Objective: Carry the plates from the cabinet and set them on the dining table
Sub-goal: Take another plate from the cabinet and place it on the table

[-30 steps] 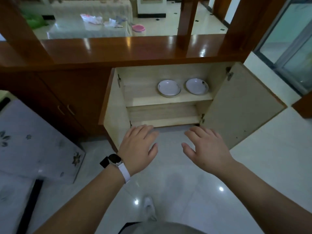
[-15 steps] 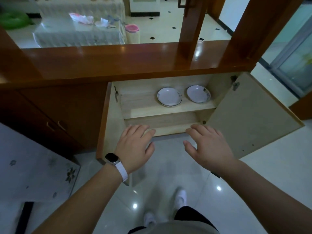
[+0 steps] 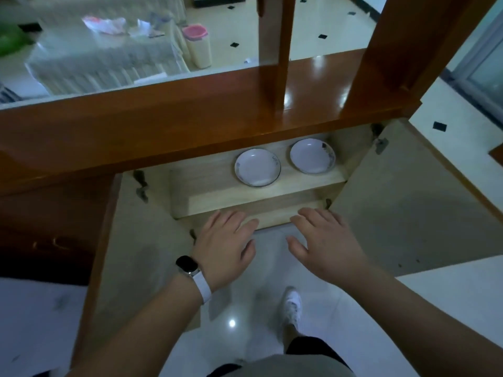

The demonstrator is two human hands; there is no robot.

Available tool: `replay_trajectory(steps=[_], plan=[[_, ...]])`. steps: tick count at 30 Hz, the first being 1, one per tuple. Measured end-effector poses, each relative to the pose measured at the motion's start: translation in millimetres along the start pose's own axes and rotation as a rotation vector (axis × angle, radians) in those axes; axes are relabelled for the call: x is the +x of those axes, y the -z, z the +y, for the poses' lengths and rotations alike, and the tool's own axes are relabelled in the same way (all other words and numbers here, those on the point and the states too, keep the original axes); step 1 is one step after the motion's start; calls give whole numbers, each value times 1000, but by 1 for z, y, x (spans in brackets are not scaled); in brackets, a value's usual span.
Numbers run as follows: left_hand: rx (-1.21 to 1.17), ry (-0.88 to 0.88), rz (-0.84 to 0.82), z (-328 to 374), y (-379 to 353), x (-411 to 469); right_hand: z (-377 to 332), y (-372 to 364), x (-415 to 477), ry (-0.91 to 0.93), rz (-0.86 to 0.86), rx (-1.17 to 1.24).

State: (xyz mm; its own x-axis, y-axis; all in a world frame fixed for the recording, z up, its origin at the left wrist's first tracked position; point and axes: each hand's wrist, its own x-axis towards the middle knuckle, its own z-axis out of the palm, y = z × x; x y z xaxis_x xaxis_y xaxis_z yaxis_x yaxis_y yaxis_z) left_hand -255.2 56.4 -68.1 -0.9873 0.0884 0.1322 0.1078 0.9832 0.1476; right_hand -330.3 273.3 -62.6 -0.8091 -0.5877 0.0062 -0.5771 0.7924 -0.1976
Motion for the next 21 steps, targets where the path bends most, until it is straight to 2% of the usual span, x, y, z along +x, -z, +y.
replay_trajectory(steps=[5, 10, 16, 21], plan=[[0, -51, -47, 17, -26, 72, 62, 2, 36, -11, -5, 35], [-4, 16, -53, 13, -47, 110, 102, 1, 69, -1, -55, 38], [1, 66, -92, -4, -61, 128, 110, -12, 100, 47, -48, 83], [-32, 116, -141, -29, -90, 137, 103, -51, 130, 60, -107, 113]])
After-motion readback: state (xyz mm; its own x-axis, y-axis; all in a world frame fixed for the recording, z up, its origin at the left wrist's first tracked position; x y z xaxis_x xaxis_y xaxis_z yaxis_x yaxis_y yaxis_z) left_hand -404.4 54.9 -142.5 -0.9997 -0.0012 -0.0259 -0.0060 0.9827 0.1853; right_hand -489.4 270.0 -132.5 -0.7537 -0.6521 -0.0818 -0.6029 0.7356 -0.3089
